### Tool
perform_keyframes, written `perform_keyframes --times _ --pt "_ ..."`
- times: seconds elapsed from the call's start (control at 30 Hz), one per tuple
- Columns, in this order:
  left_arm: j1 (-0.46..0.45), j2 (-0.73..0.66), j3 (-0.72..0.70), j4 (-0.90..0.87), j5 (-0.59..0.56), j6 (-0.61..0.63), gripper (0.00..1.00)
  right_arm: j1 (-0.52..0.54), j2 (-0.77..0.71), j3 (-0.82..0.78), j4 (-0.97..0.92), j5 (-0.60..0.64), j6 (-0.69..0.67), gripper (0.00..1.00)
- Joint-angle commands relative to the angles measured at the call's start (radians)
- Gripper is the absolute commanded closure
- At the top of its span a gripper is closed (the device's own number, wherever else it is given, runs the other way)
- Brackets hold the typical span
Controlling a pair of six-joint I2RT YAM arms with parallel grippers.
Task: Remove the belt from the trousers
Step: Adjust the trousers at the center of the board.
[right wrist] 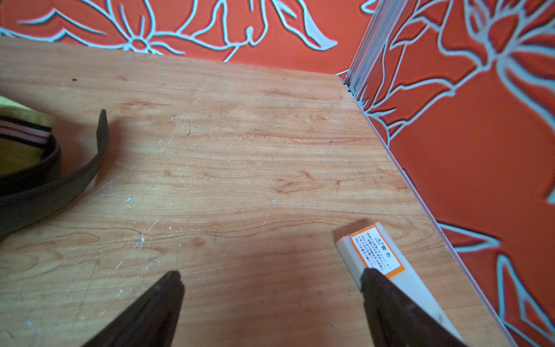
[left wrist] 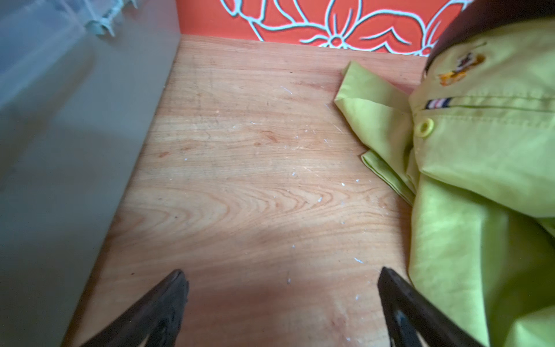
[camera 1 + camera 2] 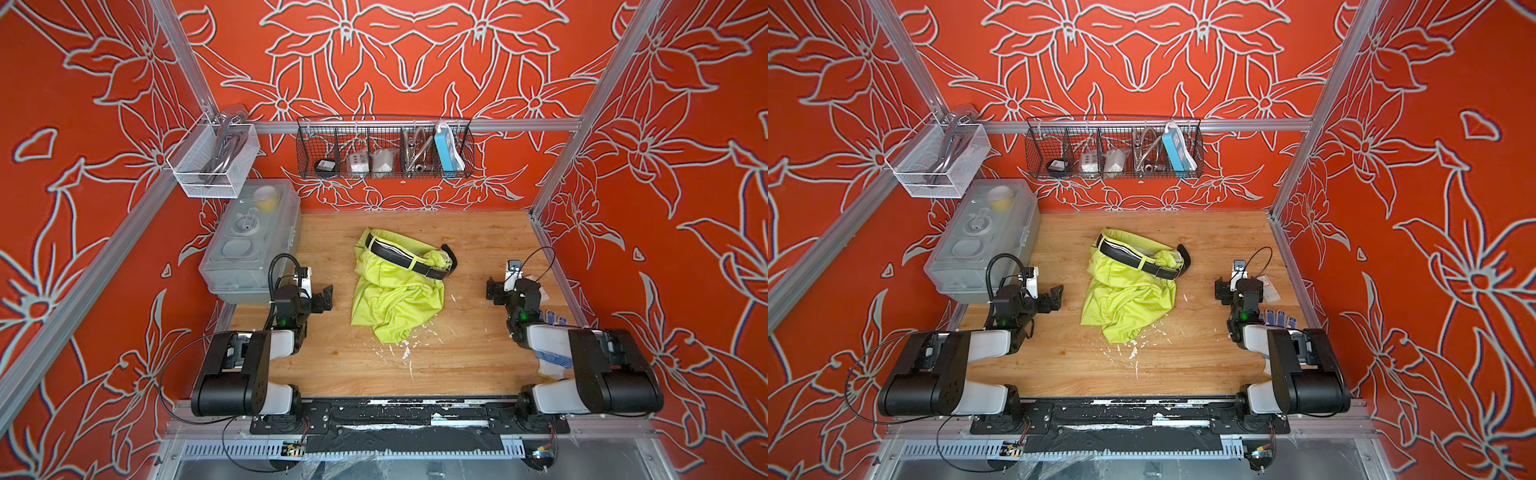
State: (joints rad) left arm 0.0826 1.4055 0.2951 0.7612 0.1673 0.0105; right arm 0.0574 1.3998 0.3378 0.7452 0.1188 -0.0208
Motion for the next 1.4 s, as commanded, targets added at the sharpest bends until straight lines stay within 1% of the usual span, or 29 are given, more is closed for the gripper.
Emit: perform_keyframes --times 0.0,0.03,0.07,0.1,0.13,0.17,0.23,0.3,0.33,0.37,0.47,0.53,0.6,0.63,0.73,0.8,0.83,0.9,0.97,1.1,1.23,1.37 --pt "-0.010 -0.065 0.103 -0.162 -0.033 -0.006 0.02 0.017 -0.093 0.117 -0.244 -0.058 -0.055 0.10" --pt "-0.027 -0.110 0.192 -0.352 -0.040 0.007 0.02 0.040 -0.118 0.186 -0.386 -0.011 -0.079 0.12" --pt "-0.056 -0.140 0.265 -0.480 -0.075 -0.012 0.04 0.072 -0.133 0.244 -0.497 0.049 -0.115 0.11" --pt "-0.084 -0.166 0.317 -0.590 -0.105 -0.052 0.05 0.095 -0.148 0.287 -0.581 0.064 -0.143 0.11" --pt "-0.119 -0.196 0.366 -0.682 -0.127 -0.103 0.06 0.115 -0.169 0.333 -0.679 0.040 -0.175 0.10" --pt "-0.148 -0.233 0.408 -0.764 -0.133 -0.170 0.07 0.142 -0.189 0.371 -0.764 0.020 -0.205 0.01" --pt "-0.174 -0.288 0.470 -0.889 -0.114 -0.314 0.10 0.198 -0.229 0.411 -0.882 -0.022 -0.254 0.00" --pt "-0.179 -0.337 0.519 -0.993 -0.035 -0.418 0.18 0.262 -0.278 0.418 -0.941 -0.044 -0.289 0.00" --pt "-0.185 -0.367 0.538 -1.038 -0.012 -0.468 0.22 0.295 -0.308 0.414 -0.972 -0.069 -0.309 0.00" --pt "-0.188 -0.395 0.556 -1.090 0.003 -0.519 0.27 0.326 -0.337 0.406 -1.003 -0.086 -0.325 0.00" --pt "-0.188 -0.471 0.586 -1.198 0.064 -0.633 0.30 0.394 -0.387 0.359 -1.005 -0.077 -0.337 0.00" --pt "-0.188 -0.490 0.585 -1.233 0.100 -0.681 0.30 0.430 -0.379 0.329 -0.962 -0.064 -0.356 0.00" --pt "-0.189 -0.491 0.574 -1.237 0.143 -0.705 0.30 0.472 -0.333 0.343 -0.942 -0.029 -0.387 0.00" --pt "-0.190 -0.484 0.571 -1.241 0.154 -0.712 0.30 0.499 -0.299 0.358 -0.929 -0.002 -0.406 0.00" --pt "-0.190 -0.444 0.582 -1.266 0.179 -0.715 0.30 0.537 -0.220 0.381 -0.855 0.022 -0.421 0.00" --pt "-0.190 -0.424 0.591 -1.270 0.212 -0.721 0.30 0.542 -0.178 0.389 -0.803 0.020 -0.419 0.00" --pt "-0.190 -0.379 0.598 -1.275 0.225 -0.725 0.30 0.546 -0.155 0.395 -0.780 0.022 -0.422 0.00" --pt "-0.189 -0.363 0.602 -1.273 0.238 -0.734 0.30 0.549 -0.110 0.404 -0.731 0.040 -0.426 0.00" --pt "-0.190 -0.369 0.599 -1.257 0.238 -0.744 0.30 0.549 -0.075 0.410 -0.674 0.068 -0.422 0.00" --pt "-0.190 -0.389 0.585 -1.239 0.227 -0.745 0.30 0.549 -0.011 0.446 -0.631 0.050 -0.433 0.00" --pt "-0.190 -0.372 0.576 -1.232 0.238 -0.753 0.30 0.549 0.075 0.477 -0.595 0.046 -0.452 0.00" --pt "-0.190 -0.353 0.590 -1.208 0.248 -0.765 0.30 0.548 0.153 0.497 -0.526 0.076 -0.456 0.01"
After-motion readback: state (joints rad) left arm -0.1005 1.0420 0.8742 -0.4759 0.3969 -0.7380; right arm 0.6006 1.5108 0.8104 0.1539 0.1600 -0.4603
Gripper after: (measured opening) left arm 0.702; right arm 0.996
